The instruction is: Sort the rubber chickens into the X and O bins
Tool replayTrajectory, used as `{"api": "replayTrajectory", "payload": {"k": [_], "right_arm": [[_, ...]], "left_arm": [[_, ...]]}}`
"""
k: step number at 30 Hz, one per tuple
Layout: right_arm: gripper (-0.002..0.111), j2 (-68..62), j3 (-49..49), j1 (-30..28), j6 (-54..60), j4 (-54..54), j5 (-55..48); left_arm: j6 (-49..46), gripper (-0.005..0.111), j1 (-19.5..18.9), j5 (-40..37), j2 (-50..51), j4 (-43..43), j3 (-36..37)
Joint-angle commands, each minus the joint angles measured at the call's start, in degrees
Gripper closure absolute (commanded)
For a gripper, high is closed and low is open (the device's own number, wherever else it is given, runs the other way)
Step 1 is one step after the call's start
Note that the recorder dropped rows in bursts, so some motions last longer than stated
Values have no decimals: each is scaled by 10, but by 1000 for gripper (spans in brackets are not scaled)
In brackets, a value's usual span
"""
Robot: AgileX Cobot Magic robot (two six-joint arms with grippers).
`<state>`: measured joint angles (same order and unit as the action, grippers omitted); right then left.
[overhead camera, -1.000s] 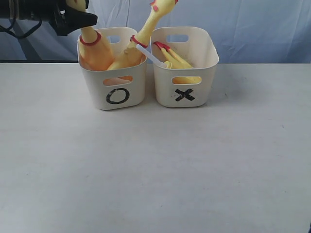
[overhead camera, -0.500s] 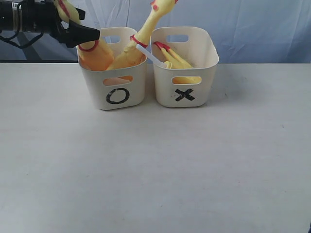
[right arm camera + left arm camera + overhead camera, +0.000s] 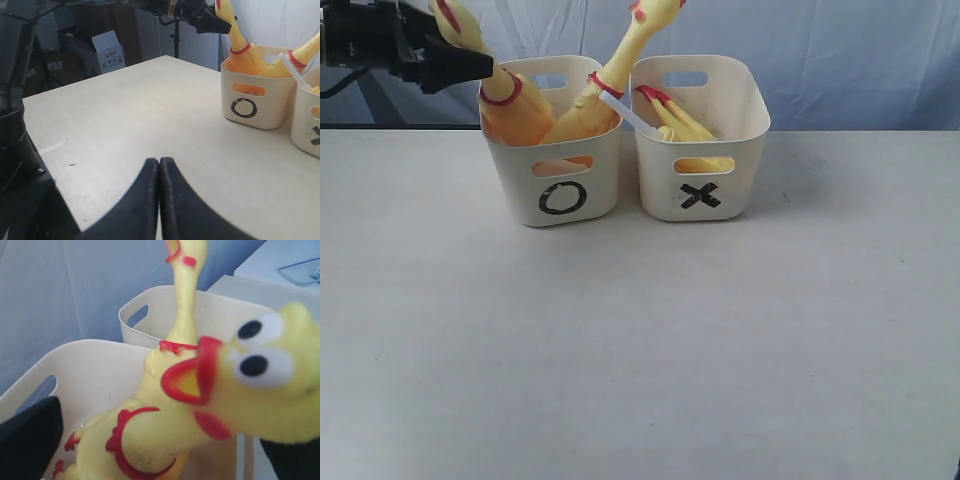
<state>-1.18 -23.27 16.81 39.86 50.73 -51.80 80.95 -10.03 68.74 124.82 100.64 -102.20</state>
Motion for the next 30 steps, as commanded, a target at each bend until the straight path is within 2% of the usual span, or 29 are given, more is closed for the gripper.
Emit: {"api": "replayTrajectory", "payload": {"k": [1, 9, 14, 19, 22, 25, 29, 30], "right_arm": [[108, 4, 3, -2, 1, 3, 1], [108, 4, 3, -2, 1, 3, -1], [108, 4, 3, -2, 1, 3, -1], [108, 4, 3, -2, 1, 3, -1], [108, 4, 3, -2, 1, 3, -1], [108, 4, 3, -2, 1, 3, -1], [108, 4, 3, -2, 1, 3, 1], [108, 4, 3, -2, 1, 3, 1]], "left_arm": [[-20, 1, -18, 12, -2, -7, 0], [0, 1, -31, 12, -2, -7, 0], [17, 3, -52, 12, -6, -7, 0], [52, 13, -84, 12, -15, -7, 0], [70, 31, -101, 12, -21, -7, 0], [98, 59, -111, 12, -25, -7, 0], [167, 102, -117, 12, -38, -7, 0], [177, 106, -117, 12, -44, -7, 0]]}}
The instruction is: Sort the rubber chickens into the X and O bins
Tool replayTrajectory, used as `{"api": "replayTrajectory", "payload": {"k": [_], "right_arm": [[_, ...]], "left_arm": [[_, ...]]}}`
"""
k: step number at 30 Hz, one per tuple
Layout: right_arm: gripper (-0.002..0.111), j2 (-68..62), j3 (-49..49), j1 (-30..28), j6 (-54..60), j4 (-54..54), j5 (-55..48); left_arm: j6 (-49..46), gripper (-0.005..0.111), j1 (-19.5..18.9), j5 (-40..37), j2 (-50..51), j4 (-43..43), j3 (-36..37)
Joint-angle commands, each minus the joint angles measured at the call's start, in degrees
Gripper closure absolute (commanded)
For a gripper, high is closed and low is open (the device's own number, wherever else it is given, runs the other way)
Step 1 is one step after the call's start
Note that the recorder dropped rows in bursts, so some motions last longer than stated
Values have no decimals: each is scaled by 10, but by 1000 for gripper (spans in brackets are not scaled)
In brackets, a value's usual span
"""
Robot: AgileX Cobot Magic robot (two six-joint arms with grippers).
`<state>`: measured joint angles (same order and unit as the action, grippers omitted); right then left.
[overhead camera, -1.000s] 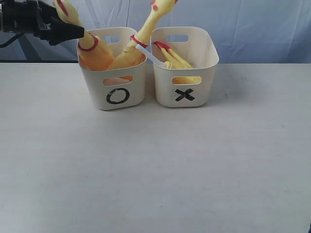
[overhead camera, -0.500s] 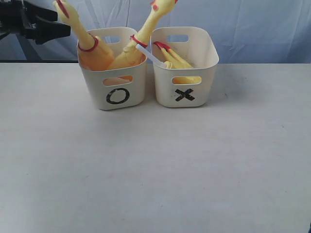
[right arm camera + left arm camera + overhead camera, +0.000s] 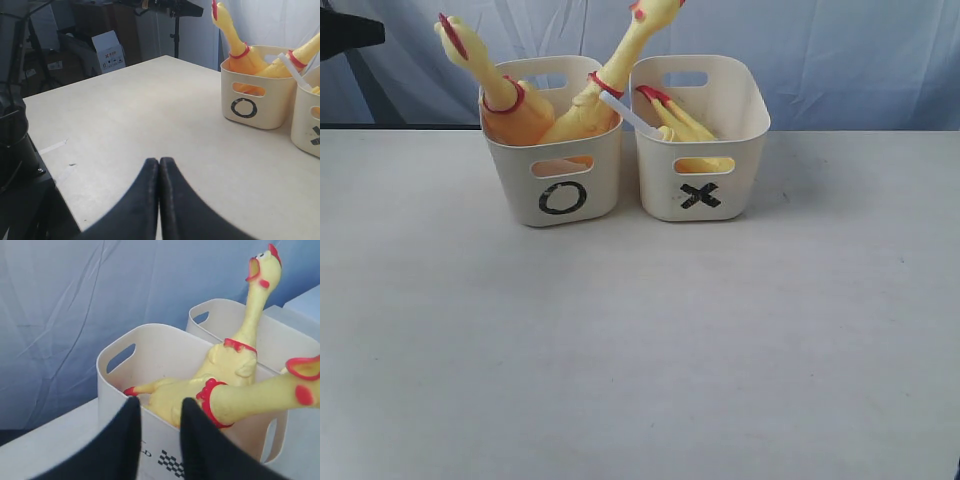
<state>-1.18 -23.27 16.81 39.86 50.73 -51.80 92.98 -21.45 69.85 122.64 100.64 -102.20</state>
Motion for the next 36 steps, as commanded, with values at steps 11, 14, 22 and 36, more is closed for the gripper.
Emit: {"api": "replayTrajectory", "payload": {"k": [11, 14, 22, 36], "right_arm": [[108, 4, 3, -2, 1, 3, 1], [108, 4, 3, -2, 1, 3, 1], [108, 4, 3, -2, 1, 3, -2], [108, 4, 3, -2, 1, 3, -2]], "left_arm": [[58, 106, -3, 1, -152, -7, 0], [73, 106, -3, 1, -191, -7, 8], [71, 106, -3, 1, -307, -7, 120], [45, 106, -3, 1, -683, -7, 359]]}}
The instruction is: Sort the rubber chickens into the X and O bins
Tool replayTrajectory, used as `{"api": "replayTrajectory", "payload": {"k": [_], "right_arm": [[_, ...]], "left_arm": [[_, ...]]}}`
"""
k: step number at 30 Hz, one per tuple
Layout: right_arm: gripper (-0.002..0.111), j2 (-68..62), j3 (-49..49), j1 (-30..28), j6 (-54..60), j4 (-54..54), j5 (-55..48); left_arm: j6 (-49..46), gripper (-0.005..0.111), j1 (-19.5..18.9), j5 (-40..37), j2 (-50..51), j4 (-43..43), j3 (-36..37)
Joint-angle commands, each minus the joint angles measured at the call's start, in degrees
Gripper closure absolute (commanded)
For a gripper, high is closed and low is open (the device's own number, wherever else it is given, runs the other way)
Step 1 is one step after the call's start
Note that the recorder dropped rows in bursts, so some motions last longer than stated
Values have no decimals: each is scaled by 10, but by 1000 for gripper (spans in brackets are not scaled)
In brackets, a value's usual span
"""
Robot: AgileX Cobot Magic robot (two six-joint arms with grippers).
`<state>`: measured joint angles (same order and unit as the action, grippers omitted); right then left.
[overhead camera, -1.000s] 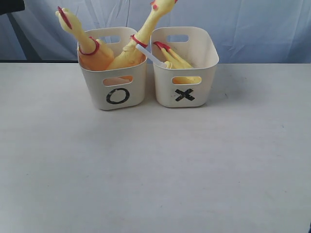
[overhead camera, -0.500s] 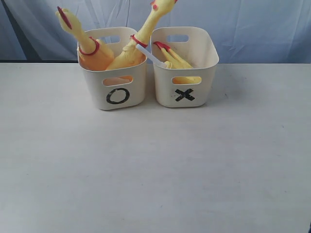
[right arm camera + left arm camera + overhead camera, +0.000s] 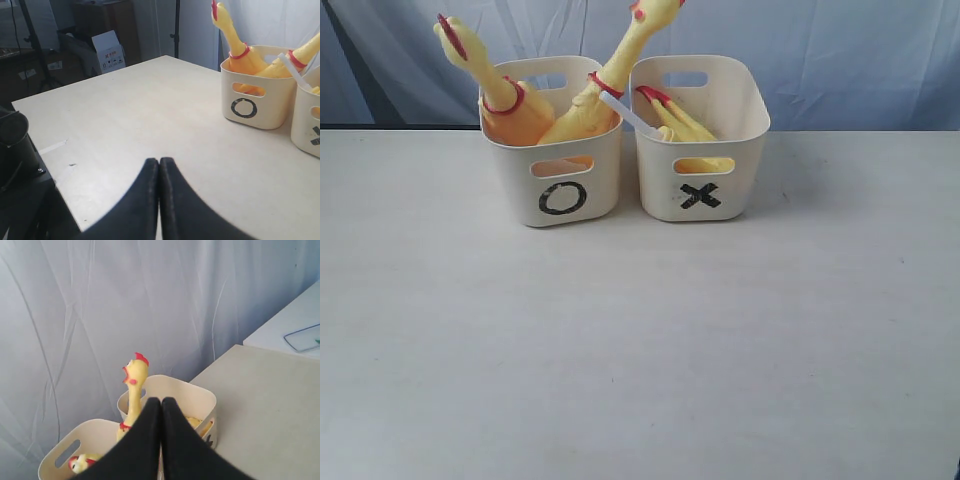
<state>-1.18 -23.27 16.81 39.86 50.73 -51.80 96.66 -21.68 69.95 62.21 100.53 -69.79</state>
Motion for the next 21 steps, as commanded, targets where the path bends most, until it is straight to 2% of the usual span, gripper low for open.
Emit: {"api": "replayTrajectory", "payload": {"k": [1, 10, 16, 21], "right_arm": [[108, 4, 3, -2, 1, 3, -2], [108, 4, 3, -2, 1, 3, 0], [108, 4, 3, -2, 1, 3, 0], [108, 4, 3, -2, 1, 3, 0]], "left_arm": [[10, 106, -1, 0, -97, -6, 41], [107, 106, 1, 0, -266, -6, 139], [125, 106, 1, 0, -332, -6, 209], [124, 106, 1, 0, -352, -6, 232]]}}
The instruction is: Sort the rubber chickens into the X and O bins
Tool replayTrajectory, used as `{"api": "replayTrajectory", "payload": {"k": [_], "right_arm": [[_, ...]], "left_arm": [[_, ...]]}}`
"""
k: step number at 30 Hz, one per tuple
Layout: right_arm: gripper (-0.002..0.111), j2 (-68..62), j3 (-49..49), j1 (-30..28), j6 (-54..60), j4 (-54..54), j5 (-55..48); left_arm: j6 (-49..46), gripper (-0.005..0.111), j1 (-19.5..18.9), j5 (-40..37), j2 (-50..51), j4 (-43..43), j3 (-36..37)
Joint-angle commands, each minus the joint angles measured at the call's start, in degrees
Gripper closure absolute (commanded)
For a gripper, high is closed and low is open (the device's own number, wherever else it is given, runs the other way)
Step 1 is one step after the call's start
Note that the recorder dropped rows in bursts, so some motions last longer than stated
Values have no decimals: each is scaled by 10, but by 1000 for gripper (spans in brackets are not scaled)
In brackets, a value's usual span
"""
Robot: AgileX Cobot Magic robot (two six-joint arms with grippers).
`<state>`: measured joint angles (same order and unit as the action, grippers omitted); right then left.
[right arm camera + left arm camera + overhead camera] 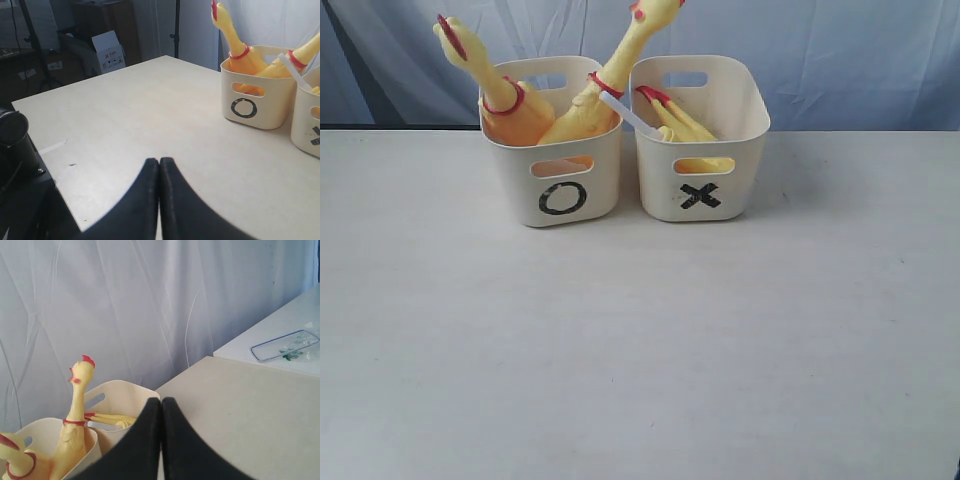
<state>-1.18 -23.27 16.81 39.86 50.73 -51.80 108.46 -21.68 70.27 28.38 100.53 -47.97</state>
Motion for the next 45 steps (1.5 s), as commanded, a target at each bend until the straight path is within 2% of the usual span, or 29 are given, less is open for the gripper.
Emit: {"api": "replayTrajectory", "payload": {"k": [1, 12, 20, 25, 39, 45], "right_arm": [[108, 4, 3, -2, 1, 3, 0], [108, 4, 3, -2, 1, 3, -2], [108, 4, 3, -2, 1, 4, 0], [108, 4, 3, -2, 1, 4, 0], [108, 4, 3, -2, 1, 4, 1], [108, 4, 3, -2, 1, 4, 1]], "left_arm": [[6, 106, 1, -3, -14, -6, 13], [6, 106, 4, -3, -15, -6, 13], [6, 106, 106, -3, -55, -6, 13], [6, 106, 156, -3, -82, -6, 13], [6, 106, 236, -3, -168, -6, 13], [6, 106, 250, -3, -213, -6, 13]]}}
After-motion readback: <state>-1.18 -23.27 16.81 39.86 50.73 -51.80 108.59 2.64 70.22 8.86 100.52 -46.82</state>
